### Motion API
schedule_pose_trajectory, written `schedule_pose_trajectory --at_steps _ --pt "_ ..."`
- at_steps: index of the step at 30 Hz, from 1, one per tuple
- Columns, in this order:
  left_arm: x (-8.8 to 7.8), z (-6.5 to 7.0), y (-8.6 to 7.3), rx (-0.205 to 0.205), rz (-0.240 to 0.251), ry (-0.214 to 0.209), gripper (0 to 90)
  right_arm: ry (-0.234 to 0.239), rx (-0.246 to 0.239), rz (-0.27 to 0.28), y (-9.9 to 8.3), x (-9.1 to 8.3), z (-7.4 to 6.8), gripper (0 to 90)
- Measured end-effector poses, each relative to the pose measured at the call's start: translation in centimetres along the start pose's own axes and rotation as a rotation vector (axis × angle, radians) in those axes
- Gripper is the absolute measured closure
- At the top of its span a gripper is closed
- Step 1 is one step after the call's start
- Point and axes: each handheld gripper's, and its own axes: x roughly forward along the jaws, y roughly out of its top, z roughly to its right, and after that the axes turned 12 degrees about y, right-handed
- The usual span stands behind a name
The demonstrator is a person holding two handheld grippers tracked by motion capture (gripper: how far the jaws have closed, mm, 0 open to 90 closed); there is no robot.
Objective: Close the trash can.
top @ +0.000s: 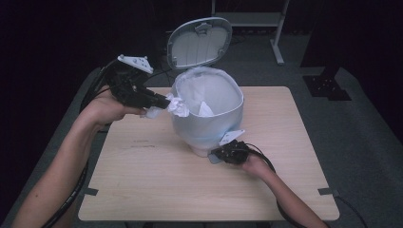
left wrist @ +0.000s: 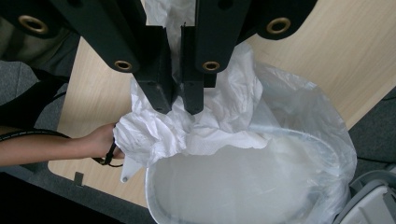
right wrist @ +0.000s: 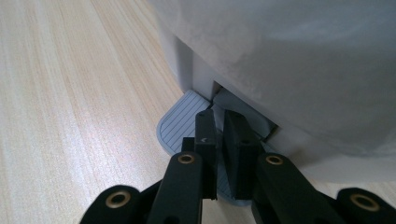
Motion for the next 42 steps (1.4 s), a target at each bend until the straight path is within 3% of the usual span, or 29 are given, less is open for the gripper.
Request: schedule_pose_trajectory --at_steps 21,30,42 --pt "2.5 -0.3 2.4 0.013 0.004 -0.028 84.3 0.002 -0.003 0.002 0.0 0.0 0.0 83.7" --pt "3.2 -0.6 3.2 0.008 0.001 -0.02 84.3 0.0 -0.003 0.002 0.0 0.0 0.0 83.7" --pt "4.7 -0.8 5.1 0.033 -0.026 -0.007 84.3 0.003 -0.001 0.002 0.0 0.0 0.0 83.7"
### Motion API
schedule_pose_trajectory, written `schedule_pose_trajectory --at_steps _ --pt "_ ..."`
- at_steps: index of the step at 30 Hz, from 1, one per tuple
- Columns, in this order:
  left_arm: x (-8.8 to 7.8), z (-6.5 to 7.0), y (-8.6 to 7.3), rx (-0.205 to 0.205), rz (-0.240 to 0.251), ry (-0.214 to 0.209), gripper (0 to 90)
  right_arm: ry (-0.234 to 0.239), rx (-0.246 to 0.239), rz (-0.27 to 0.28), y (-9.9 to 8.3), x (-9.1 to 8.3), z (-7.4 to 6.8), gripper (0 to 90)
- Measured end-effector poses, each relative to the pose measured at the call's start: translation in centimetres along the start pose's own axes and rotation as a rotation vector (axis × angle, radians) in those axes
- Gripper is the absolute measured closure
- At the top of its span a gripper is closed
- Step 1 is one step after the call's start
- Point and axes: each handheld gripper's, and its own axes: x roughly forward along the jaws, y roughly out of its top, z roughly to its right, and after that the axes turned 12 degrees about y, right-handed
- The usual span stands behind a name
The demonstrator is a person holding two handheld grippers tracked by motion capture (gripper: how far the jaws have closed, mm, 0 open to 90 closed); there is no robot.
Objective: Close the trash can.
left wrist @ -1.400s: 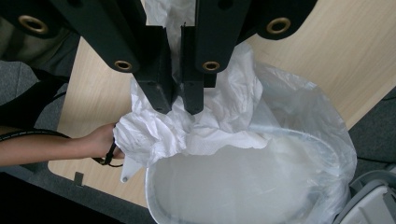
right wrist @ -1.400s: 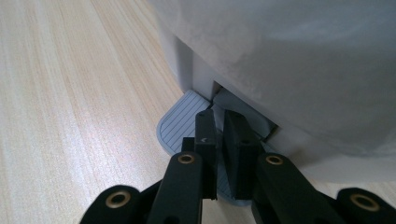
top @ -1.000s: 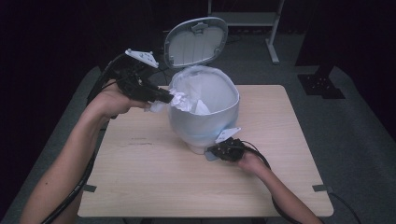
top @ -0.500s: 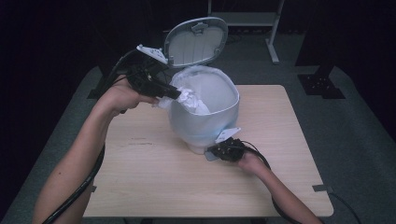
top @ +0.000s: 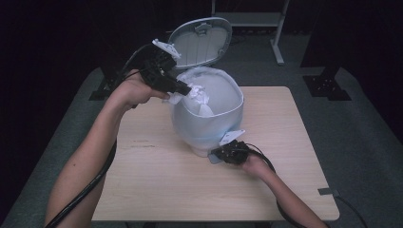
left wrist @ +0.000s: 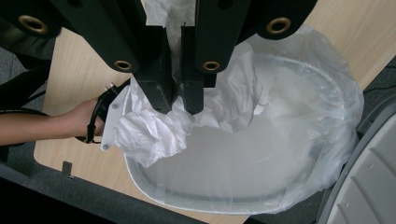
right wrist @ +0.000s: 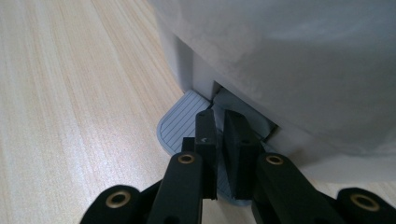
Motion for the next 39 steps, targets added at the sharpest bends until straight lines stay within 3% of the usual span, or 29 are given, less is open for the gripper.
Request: schedule_pose_trajectory --at_steps 13,18,28,31,35,39 --pt "2.7 0.4 1.7 0.023 -0.024 -0.005 84.2 0.002 0.007 0.008 -0.1 0.0 0.1 83.7" --pt "3.5 0.3 2.0 0.025 -0.035 0.012 83.5 0.003 0.006 0.009 -0.1 0.0 0.1 83.7" --pt "5.8 0.0 2.2 0.004 -0.053 0.032 82.3 0.0 0.009 0.01 -0.1 0.0 0.1 83.7" --pt "6.7 -0.1 2.1 0.002 -0.067 0.044 76.7 0.0 0.01 0.01 -0.1 0.0 0.0 83.7" --pt "7.3 -0.4 1.9 -0.035 -0.057 0.034 67.9 0.0 0.01 0.01 -0.1 0.0 0.0 83.7" --pt "7.3 -0.5 1.5 -0.048 -0.047 0.024 66.1 0.001 0.009 0.011 -0.1 0.0 0.1 83.7"
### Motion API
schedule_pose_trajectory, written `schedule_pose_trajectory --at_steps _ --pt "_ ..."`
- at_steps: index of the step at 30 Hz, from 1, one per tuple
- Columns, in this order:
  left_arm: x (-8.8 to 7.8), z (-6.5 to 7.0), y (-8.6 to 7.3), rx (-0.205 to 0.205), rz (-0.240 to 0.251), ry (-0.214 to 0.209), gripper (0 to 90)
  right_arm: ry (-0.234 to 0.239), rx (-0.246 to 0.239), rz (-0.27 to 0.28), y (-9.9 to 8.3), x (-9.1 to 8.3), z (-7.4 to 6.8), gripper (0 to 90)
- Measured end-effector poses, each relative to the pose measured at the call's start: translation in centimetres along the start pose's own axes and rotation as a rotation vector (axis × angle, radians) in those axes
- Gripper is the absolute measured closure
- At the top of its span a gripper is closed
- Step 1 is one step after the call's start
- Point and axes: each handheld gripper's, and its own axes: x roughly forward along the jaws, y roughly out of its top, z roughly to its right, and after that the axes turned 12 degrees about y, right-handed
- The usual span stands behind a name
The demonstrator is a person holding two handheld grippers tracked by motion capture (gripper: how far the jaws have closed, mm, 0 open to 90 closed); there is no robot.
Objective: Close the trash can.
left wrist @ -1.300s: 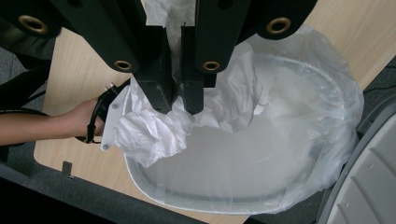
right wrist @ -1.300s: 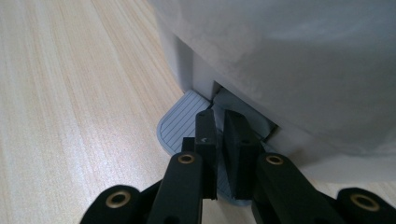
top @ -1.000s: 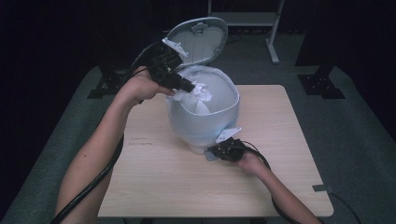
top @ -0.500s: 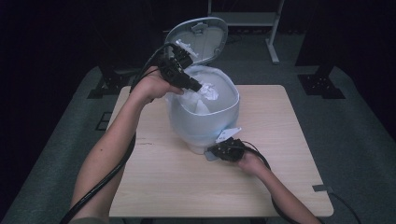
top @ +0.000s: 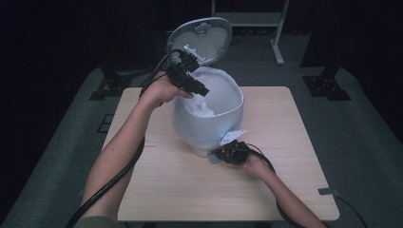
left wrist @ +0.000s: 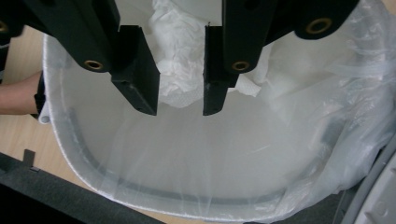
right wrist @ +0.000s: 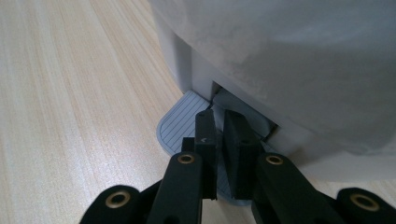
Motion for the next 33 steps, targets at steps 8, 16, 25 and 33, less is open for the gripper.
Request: schedule_pose_trajectory --at_steps 8,16,25,33 --pt "-1.2 0.3 -1.0 0.002 0.016 -0.005 60.4 0.002 0.002 0.005 -0.1 0.0 0.1 83.6" --pt "-3.2 0.4 -3.1 -0.018 0.052 0.001 55.7 0.001 0.0 0.018 -0.3 -0.1 0.1 83.1" --pt "-6.4 1.0 -7.4 -0.031 0.101 0.003 51.4 -0.011 0.044 0.083 -1.4 -3.5 -0.4 70.5" --pt "-7.1 1.1 -11.0 -0.059 0.117 0.019 48.9 -0.052 0.076 0.095 -3.0 -7.3 -0.3 63.7"
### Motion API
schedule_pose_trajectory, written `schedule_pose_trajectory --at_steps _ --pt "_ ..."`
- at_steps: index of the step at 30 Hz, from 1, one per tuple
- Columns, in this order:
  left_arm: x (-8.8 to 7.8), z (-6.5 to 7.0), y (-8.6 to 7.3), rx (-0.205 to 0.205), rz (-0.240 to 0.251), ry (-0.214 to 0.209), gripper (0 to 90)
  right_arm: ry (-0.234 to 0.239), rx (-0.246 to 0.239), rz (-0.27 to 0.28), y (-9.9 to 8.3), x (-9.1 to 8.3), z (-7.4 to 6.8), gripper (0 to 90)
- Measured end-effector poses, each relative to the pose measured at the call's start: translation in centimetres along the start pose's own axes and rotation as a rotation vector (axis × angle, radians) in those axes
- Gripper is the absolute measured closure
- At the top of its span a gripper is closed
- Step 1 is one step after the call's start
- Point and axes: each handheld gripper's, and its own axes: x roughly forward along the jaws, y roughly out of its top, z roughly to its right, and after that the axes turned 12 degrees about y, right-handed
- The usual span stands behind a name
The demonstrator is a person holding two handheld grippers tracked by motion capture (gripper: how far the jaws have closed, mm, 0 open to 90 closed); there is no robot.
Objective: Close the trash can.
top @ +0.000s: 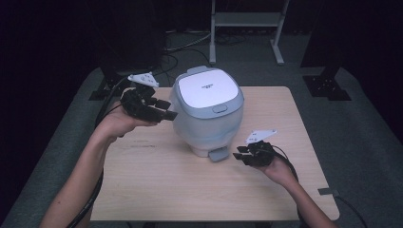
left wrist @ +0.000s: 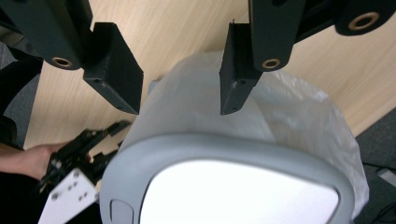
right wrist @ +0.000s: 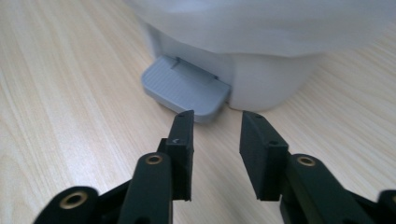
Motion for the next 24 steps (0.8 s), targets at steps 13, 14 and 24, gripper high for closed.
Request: schedule_pose_trajectory --at_steps 13,14,24 --pt "1.4 0.8 -4.2 0.012 -0.006 0.043 37.6 -0.048 0.069 0.015 -2.3 -2.5 1.5 54.5" --pt "1.4 0.7 -4.6 0.007 -0.004 0.044 37.1 -0.051 0.072 0.014 -2.4 -2.6 1.5 53.5" --pt "2.1 0.5 -8.5 -0.029 -0.003 0.056 29.6 -0.082 0.1 0.015 -3.7 -3.8 1.8 47.5"
